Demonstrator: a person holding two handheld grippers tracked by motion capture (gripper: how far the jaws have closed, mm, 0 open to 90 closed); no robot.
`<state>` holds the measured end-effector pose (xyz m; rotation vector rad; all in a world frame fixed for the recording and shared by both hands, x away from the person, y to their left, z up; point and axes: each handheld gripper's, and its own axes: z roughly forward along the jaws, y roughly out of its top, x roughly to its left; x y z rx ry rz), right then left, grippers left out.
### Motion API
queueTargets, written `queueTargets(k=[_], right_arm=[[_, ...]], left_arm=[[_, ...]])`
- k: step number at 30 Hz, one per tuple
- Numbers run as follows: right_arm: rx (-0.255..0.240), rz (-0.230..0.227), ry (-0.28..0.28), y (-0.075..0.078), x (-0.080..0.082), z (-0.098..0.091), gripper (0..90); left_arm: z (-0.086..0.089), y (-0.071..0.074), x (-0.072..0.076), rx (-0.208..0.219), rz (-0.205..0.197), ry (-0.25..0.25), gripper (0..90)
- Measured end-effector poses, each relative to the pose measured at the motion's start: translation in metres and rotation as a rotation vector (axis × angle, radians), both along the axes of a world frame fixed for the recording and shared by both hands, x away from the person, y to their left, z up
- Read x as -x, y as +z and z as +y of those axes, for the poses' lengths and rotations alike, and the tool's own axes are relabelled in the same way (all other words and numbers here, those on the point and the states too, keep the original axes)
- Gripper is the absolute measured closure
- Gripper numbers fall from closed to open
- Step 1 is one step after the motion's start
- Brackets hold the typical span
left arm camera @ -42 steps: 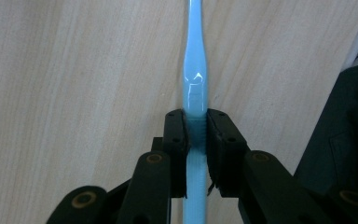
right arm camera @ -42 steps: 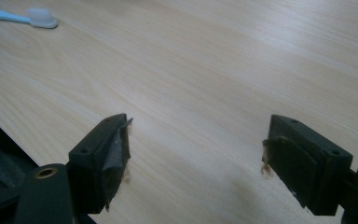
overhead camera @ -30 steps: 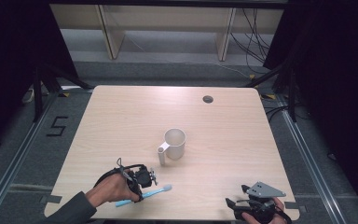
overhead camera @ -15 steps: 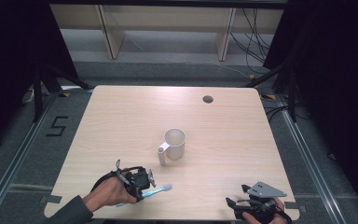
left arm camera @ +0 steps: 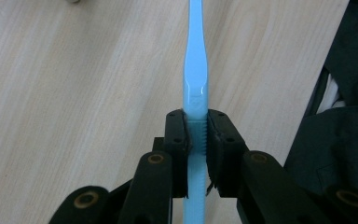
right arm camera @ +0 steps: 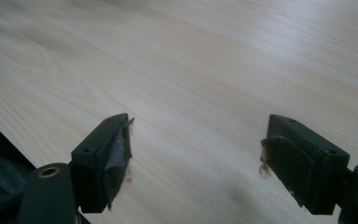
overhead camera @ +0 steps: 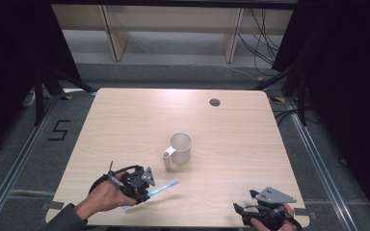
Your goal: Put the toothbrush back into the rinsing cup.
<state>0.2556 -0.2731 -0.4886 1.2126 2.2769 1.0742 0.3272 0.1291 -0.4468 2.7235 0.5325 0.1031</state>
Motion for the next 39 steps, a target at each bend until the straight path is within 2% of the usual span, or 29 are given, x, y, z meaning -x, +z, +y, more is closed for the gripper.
queueTargets(k=[2,3,4,5,7,8,9,13,16,18,19,20,21,23,25,27,28,29,31,33,34,36,37,38,39], right_arm=[[-0.011,0.007,0.003,0.0,0.0,0.0,23.7],[0.003,0.004,0.0,0.0,0.0,0.0,23.7],[0.003,0.002,0.003,0.0,0.0,0.0,23.7],[0.003,0.002,0.003,0.0,0.0,0.0,23.7],[-0.01,0.002,0.002,0.0,0.0,0.0,23.8],[-0.008,0.007,0.005,0.0,-0.001,0.0,23.7],[0.003,0.004,0.002,0.0,0.0,0.0,23.6],[0.003,0.004,0.001,0.0,-0.001,0.0,23.6],[-0.005,0.006,0.008,-0.001,-0.001,0.0,23.6],[0.002,0.0,-0.001,0.0,0.0,0.0,23.7],[0.006,0.003,0.001,0.0,-0.001,0.0,23.6],[0.006,0.003,0.001,0.0,-0.001,0.0,23.6],[0.005,0.002,0.0,0.0,-0.001,-0.001,23.6],[0.006,-0.006,-0.003,-0.001,-0.001,-0.001,23.5],[0.007,0.002,0.0,0.0,-0.001,-0.001,23.5],[0.006,-0.003,-0.001,-0.001,-0.001,-0.001,23.6],[0.003,-0.005,-0.002,-0.001,-0.001,-0.001,23.5],[-0.009,0.014,-0.012,-0.001,-0.001,0.0,23.5],[0.004,0.001,-0.002,-0.001,-0.001,-0.001,23.5],[0.003,-0.002,-0.003,-0.001,-0.001,-0.001,23.5],[-0.011,0.009,-0.012,-0.001,-0.001,0.0,23.5],[0.002,0.0,-0.005,-0.001,-0.001,-0.001,23.5],[-0.007,0.013,-0.011,-0.001,0.0,0.0,23.5],[0.004,-0.001,-0.001,-0.001,-0.001,-0.001,23.5],[0.004,0.004,0.003,-0.001,-0.002,-0.001,23.5]], left_arm=[[0.004,0.004,0.0,0.055,-0.042,0.017,78.5],[0.004,0.004,0.0,0.055,-0.042,0.017,78.5],[0.006,0.006,0.002,0.088,-0.052,0.036,78.5],[0.006,0.006,0.002,0.088,-0.052,0.036,78.5],[0.009,0.01,0.003,0.119,-0.068,0.045,78.5],[0.01,0.011,0.004,0.163,-0.086,0.067,78.5],[0.014,0.016,0.004,0.197,-0.087,0.062,78.5],[0.02,0.022,0.005,0.273,-0.156,0.09,78.5],[0.024,0.025,0.006,0.319,-0.175,0.105,78.5],[0.026,0.025,0.005,0.333,-0.184,0.11,78.4],[0.029,0.026,0.005,0.364,-0.201,0.131,78.4],[0.029,0.026,0.005,0.364,-0.201,0.131,78.4],[0.031,0.027,0.003,0.394,-0.223,0.149,78.5],[0.033,0.027,0.002,0.406,-0.221,0.148,78.4],[0.035,0.026,-0.002,0.467,-0.244,0.182,78.4],[0.037,0.027,-0.003,0.474,-0.258,0.188,78.4],[0.038,0.027,-0.005,0.496,-0.26,0.198,78.4],[0.039,0.028,-0.006,0.532,-0.277,0.231,78.5],[0.04,0.028,-0.008,0.542,-0.263,0.231,78.4],[0.041,0.029,-0.01,0.56,-0.289,0.243,78.5],[0.041,0.029,-0.011,0.568,-0.286,0.248,78.4],[0.041,0.03,-0.013,0.599,-0.313,0.271,78.5],[0.042,0.031,-0.014,0.594,-0.31,0.264,78.4],[0.041,0.032,-0.016,0.629,-0.321,0.277,78.4],[0.041,0.032,-0.017,0.641,-0.328,0.274,78.5]])
